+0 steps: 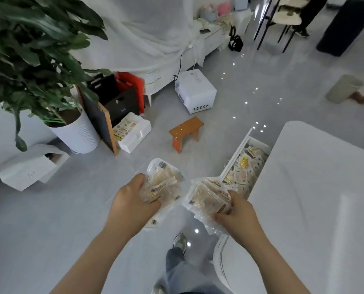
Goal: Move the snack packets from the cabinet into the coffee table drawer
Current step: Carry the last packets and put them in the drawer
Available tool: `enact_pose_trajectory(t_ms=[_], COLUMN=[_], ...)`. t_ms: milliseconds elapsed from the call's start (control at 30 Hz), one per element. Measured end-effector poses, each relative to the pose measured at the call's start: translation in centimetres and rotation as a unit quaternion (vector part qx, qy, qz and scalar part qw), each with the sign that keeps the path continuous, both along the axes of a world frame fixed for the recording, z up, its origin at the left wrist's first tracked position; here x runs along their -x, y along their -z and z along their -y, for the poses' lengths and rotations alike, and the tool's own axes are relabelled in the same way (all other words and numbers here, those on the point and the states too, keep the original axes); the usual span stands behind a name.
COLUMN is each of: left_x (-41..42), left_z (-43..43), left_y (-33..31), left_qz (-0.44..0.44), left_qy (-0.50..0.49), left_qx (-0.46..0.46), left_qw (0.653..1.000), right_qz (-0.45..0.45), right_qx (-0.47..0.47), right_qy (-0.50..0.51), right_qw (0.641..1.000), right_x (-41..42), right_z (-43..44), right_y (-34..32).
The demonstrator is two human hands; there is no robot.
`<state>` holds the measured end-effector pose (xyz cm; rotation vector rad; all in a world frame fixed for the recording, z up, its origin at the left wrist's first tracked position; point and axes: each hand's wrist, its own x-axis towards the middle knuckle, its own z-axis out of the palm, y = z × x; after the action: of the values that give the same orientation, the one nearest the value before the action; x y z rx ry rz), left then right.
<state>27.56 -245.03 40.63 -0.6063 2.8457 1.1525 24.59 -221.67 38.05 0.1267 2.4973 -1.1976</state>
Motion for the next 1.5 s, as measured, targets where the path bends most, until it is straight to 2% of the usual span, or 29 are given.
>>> enact_pose_trajectory(t_ms=[333, 633, 867, 1067, 1267, 1500], left_x=[14.3, 27.1, 38.8, 45.8, 51.7, 59.0], left_z=[2.3, 4.1, 6.6, 4.6, -0.1, -7.3], left_y=[-0.7, 0.2, 1.0, 0.6, 1.5, 1.9], left_qz=[0.003, 0.011, 0.026, 0.044, 0.058, 0.061], left_qy=[0.05, 0.169, 0.305, 0.408, 0.474, 0.521], left_qx=[0.02, 0.002, -0.013, -0.024, -0.033, -0.01], left_qw=[0.999, 0.985, 0.952, 0.912, 0.878, 0.851], right_qz=[-0.015, -0.005, 0.011, -0.005, -0.012, -0.012], right_qx=[0.011, -0.001, 0.001, 0.021, 0.022, 0.014], right_qy=[0.036, 0.145, 0.286, 0.388, 0.469, 0.508], right_qw=[0.999, 0.989, 0.958, 0.921, 0.883, 0.861], right_x=[13.1, 20.4, 25.9, 27.9, 31.1, 37.0], right_z=[2.3, 3.5, 7.4, 9.1, 6.5, 0.8], right_y=[0.0, 1.3, 2.1, 1.2, 1.0, 1.7])
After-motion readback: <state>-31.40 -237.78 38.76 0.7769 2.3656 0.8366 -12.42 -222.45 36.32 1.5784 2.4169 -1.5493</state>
